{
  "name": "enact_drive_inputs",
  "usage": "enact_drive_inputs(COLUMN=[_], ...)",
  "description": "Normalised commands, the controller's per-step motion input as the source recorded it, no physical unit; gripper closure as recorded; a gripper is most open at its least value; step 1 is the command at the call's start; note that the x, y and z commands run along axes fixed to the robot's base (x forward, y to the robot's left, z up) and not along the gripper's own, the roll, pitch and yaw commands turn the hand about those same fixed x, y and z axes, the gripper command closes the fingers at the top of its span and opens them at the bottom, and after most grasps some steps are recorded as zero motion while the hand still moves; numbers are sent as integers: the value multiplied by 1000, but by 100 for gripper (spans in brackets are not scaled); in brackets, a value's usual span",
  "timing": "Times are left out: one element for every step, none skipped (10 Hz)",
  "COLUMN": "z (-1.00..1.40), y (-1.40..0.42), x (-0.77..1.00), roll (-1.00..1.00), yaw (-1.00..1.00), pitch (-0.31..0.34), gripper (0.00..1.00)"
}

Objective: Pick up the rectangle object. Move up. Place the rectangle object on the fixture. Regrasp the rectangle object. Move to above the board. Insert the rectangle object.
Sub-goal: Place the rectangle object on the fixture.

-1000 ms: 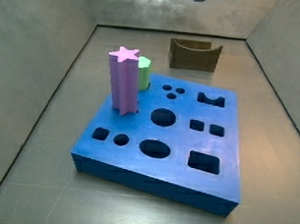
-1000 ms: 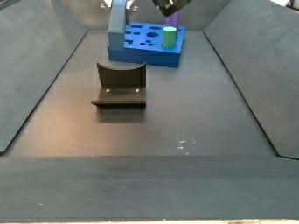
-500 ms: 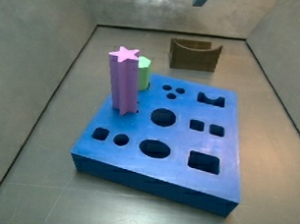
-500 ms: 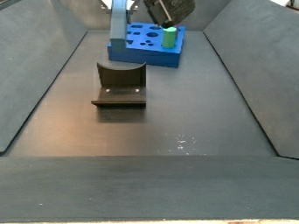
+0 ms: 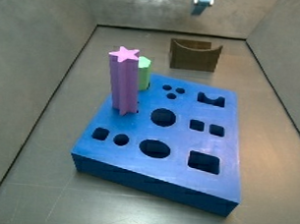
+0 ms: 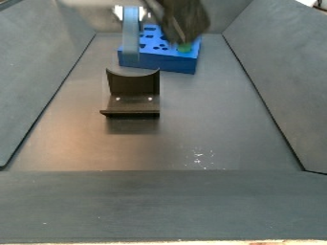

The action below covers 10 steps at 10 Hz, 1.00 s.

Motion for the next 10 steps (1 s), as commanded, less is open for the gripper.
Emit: enact_drive_inputs(z=[-1000, -1000, -1000, -1000, -1000, -971, -672, -556, -367, -370], y=[135, 138, 144, 143, 147, 143, 92, 77, 79, 70], x=[156, 157, 164, 176, 192, 189, 138, 116, 87, 70], roll=[-1000, -1000, -1000, -980, -729, -613, -418, -366, -251, -209], yaw=[-90, -116, -189, -193, -218, -233, -238, -234, -213, -193], pitch=[280, 293, 304, 304, 235, 202, 98, 56, -20, -56], gripper=[100, 100, 100, 100, 100, 100, 100, 100, 100, 100])
